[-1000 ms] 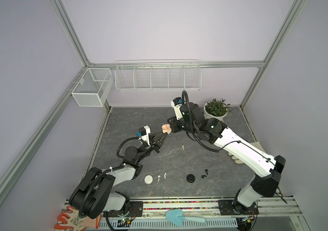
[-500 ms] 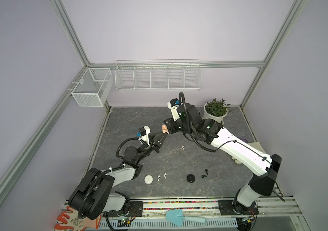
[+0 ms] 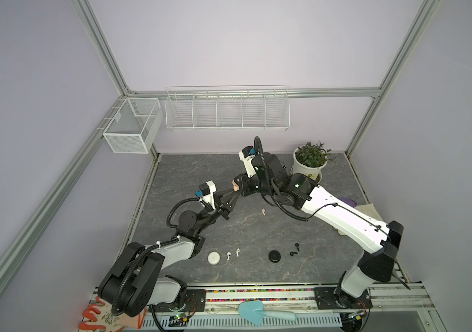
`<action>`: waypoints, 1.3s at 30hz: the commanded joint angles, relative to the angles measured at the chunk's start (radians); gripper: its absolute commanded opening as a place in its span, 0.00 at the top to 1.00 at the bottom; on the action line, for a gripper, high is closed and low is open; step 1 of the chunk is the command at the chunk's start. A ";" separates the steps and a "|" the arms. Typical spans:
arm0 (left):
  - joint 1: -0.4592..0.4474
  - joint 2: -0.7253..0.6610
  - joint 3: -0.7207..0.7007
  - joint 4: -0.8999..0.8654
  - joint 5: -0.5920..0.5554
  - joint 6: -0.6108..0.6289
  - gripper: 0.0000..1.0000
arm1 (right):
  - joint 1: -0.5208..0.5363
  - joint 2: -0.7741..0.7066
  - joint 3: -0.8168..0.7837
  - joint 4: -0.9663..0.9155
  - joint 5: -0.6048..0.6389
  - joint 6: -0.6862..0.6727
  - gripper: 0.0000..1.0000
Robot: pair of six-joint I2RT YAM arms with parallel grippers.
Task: Insert wireless bluetooth earbuds into charging case
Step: Insert the wireless bluetooth earbud into the charging case.
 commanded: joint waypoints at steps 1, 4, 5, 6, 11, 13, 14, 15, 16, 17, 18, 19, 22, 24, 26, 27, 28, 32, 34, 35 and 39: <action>0.004 -0.017 -0.012 0.038 0.007 0.017 1.00 | 0.008 -0.007 -0.021 0.011 0.008 0.017 0.82; 0.004 -0.022 -0.015 0.037 0.005 0.018 1.00 | 0.012 -0.008 -0.027 0.007 0.014 0.017 0.82; 0.004 -0.022 -0.015 0.037 0.005 0.017 1.00 | 0.012 -0.010 -0.029 0.006 0.013 0.017 0.82; 0.004 -0.023 -0.015 0.037 0.005 0.018 1.00 | 0.014 -0.010 -0.029 0.005 0.012 0.017 0.82; 0.004 -0.027 -0.015 0.037 0.006 0.017 1.00 | 0.018 -0.005 -0.033 -0.003 0.008 0.017 0.82; 0.004 -0.027 -0.016 0.037 0.006 0.018 1.00 | 0.019 -0.001 -0.032 -0.007 0.004 0.018 0.81; 0.004 -0.028 -0.014 0.037 0.006 0.019 1.00 | 0.018 0.001 -0.030 -0.008 0.003 0.017 0.81; 0.004 -0.028 -0.014 0.037 0.007 0.019 1.00 | 0.019 0.003 -0.029 -0.009 0.001 0.017 0.80; 0.004 -0.027 -0.012 0.038 0.008 0.018 1.00 | 0.019 0.007 -0.024 -0.013 -0.001 0.017 0.80; 0.004 -0.029 -0.012 0.037 0.007 0.019 1.00 | 0.019 0.010 -0.021 -0.016 -0.004 0.017 0.80; 0.004 -0.028 -0.012 0.037 0.009 0.019 1.00 | 0.019 0.012 -0.020 -0.019 -0.006 0.016 0.80; 0.004 -0.029 -0.012 0.037 0.008 0.019 1.00 | 0.019 0.014 -0.018 -0.022 -0.005 0.016 0.79; 0.004 -0.031 -0.011 0.037 0.007 0.023 1.00 | 0.019 0.015 -0.015 -0.028 -0.005 0.013 0.78; 0.004 -0.030 -0.009 0.037 0.010 0.023 1.00 | 0.019 0.015 -0.013 -0.030 -0.002 0.009 0.77; 0.004 -0.029 -0.008 0.037 0.010 0.023 1.00 | 0.019 0.014 -0.010 -0.035 0.001 0.007 0.76; 0.004 -0.029 -0.008 0.037 0.010 0.023 1.00 | 0.020 0.015 -0.007 -0.036 0.001 0.006 0.75; 0.004 -0.029 -0.006 0.037 0.009 0.024 1.00 | 0.019 0.015 -0.005 -0.040 0.001 0.004 0.74; 0.004 -0.027 -0.002 0.037 0.014 0.020 1.00 | 0.019 0.016 0.008 -0.051 0.006 -0.004 0.70; 0.004 -0.027 -0.003 0.037 0.015 0.020 1.00 | 0.020 0.015 0.012 -0.051 0.010 -0.007 0.66; 0.004 -0.027 -0.003 0.038 0.015 0.022 1.00 | 0.019 0.015 0.014 -0.053 0.010 -0.009 0.65; 0.004 -0.030 -0.007 0.037 0.013 0.030 1.00 | 0.018 0.012 0.032 -0.063 0.010 -0.018 0.56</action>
